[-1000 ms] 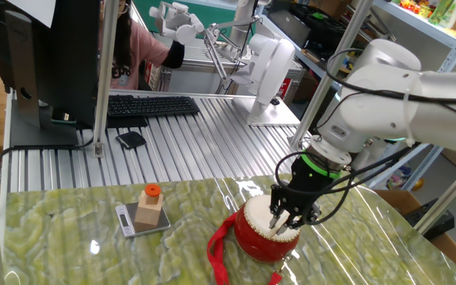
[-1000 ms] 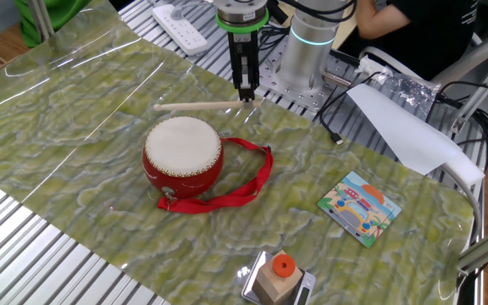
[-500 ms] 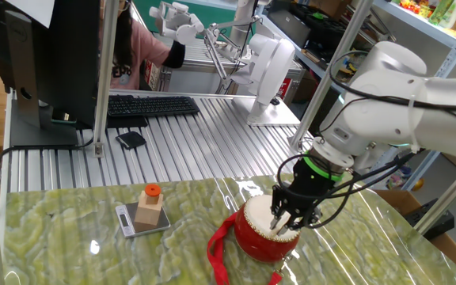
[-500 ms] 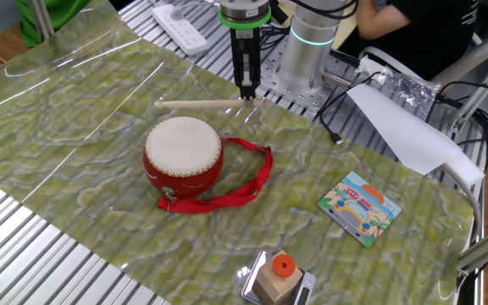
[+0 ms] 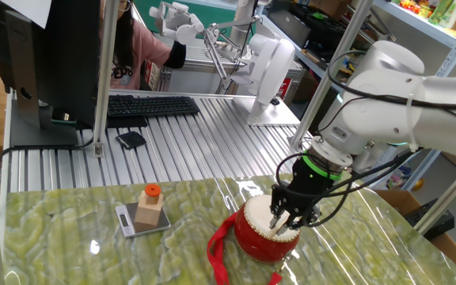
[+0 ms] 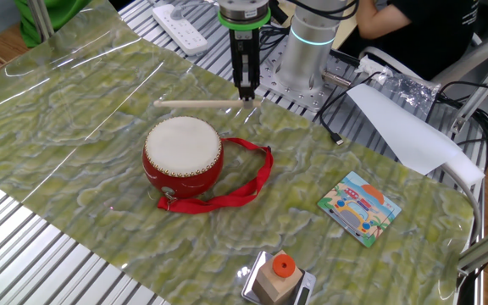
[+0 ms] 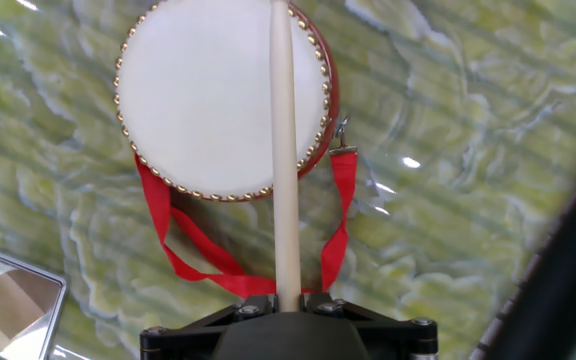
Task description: Play the drum
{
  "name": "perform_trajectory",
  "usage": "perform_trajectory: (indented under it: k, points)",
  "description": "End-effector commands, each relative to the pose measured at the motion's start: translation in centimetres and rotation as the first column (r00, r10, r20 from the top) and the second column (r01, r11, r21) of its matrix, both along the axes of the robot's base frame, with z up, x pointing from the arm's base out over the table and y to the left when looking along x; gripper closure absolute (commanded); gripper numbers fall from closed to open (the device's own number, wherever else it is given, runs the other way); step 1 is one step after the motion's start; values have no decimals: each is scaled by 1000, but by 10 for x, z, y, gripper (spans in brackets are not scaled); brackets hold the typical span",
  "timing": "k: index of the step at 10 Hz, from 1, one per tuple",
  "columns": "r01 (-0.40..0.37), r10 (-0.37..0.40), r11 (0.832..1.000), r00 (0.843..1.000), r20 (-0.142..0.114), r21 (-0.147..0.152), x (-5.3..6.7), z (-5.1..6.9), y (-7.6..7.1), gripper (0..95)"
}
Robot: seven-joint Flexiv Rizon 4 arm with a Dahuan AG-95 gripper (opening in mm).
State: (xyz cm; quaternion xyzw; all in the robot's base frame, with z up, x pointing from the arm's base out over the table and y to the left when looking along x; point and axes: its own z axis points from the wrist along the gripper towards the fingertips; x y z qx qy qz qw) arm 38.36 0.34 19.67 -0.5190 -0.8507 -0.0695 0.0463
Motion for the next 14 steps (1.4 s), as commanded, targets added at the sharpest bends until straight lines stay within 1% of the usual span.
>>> perform_trajectory:
  k: [1,2,5,8,10,11,13,14]
  points:
    - [-18,18,1000,1000,-1,3,1,0,0,950]
    - [-20,20,1000,1000,0,-1,1,0,0,950]
    - [-16,16,1000,1000,-10,-1,1,0,0,950]
    - [-44,44,999,999,-9,-1,1,0,0,950]
    - [-80,80,997,997,-9,-2,1,0,0,950]
    - [-109,109,994,994,-19,3,1,0,0,950]
    - [-151,151,989,988,-28,8,1,0,0,950]
    - [-174,174,985,984,-26,6,1,0,0,950]
